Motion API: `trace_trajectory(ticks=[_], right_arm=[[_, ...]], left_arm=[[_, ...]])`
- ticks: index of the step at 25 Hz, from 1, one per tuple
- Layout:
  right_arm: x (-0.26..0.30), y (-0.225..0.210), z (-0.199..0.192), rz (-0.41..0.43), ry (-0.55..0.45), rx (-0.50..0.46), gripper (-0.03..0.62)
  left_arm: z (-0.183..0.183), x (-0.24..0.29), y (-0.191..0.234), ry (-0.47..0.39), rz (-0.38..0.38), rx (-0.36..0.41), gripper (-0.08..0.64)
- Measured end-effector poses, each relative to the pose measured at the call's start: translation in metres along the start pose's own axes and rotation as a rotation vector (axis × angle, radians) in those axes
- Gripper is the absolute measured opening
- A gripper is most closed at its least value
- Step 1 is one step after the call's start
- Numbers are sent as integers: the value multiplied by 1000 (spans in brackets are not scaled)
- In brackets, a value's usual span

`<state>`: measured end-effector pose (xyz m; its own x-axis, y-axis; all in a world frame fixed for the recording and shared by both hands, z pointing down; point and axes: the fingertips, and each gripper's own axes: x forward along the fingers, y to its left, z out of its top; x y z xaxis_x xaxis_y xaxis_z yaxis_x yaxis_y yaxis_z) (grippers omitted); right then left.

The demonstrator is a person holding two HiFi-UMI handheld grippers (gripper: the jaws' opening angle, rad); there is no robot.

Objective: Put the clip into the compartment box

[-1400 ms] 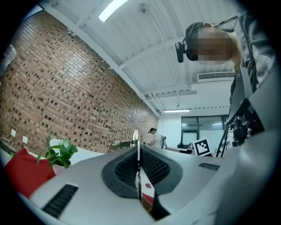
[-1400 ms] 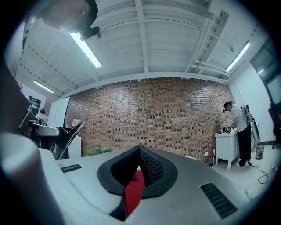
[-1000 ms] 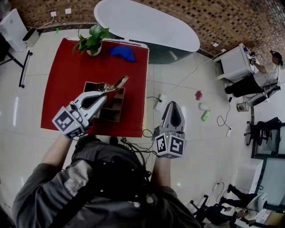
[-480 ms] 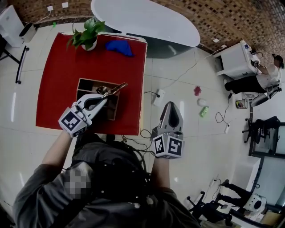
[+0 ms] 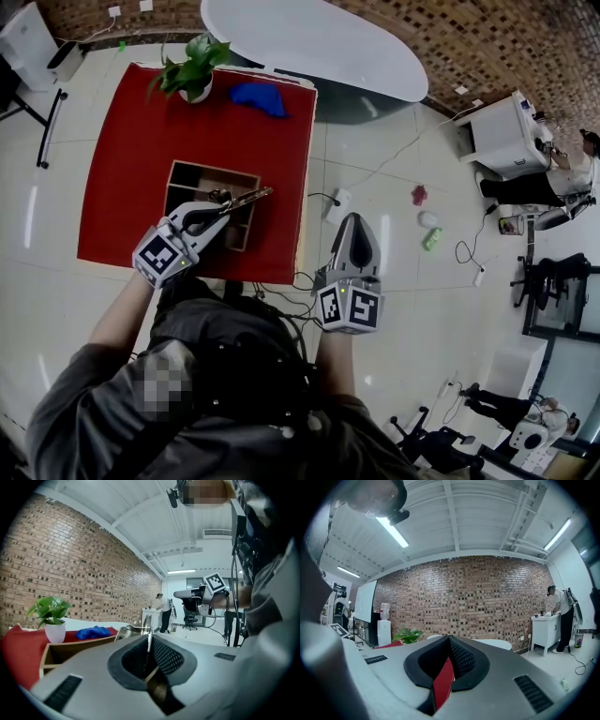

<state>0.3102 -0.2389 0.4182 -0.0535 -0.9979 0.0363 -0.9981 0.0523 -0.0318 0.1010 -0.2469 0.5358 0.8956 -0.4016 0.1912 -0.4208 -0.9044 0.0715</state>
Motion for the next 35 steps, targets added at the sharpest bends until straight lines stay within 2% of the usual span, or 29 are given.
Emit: trace_trajectory(ticks=[2, 4, 7, 10, 18, 22, 24, 26, 28, 30, 35], right_arm=[[-2, 2, 1, 0, 0, -1, 11], [-5, 3, 1, -4, 1, 0, 11], [-6, 5, 2, -11, -1, 1, 11], [-8, 9, 4, -16, -2, 6, 11], [-12, 24, 10, -18, -11, 22, 11], [-11, 32, 17, -9, -23, 23, 11], [-9, 36, 23, -1, -36, 20, 11], [-5, 42, 32, 6, -51, 15, 11], [0, 50, 40, 16, -64, 11, 11], [4, 58, 47, 30, -71, 5, 11], [6, 76, 52, 70, -64, -21, 11]], left_arm=[[1, -1, -3, -3, -7, -16, 65], [1, -2, -7, 1, -28, -19, 115], [0, -5, -14, 23, -57, -8, 181], [1, -12, -19, 36, -63, 13, 206], [34, -28, -13, -30, -41, 34, 227], [67, -48, 3, -116, 22, 13, 227], [88, -64, 14, -172, 68, -16, 216], [109, -83, 24, -230, 89, -54, 134], [131, -102, 31, -286, 100, -74, 111], [150, -120, 37, -325, 126, -58, 51], [165, -151, 54, -349, 193, -27, 38]])
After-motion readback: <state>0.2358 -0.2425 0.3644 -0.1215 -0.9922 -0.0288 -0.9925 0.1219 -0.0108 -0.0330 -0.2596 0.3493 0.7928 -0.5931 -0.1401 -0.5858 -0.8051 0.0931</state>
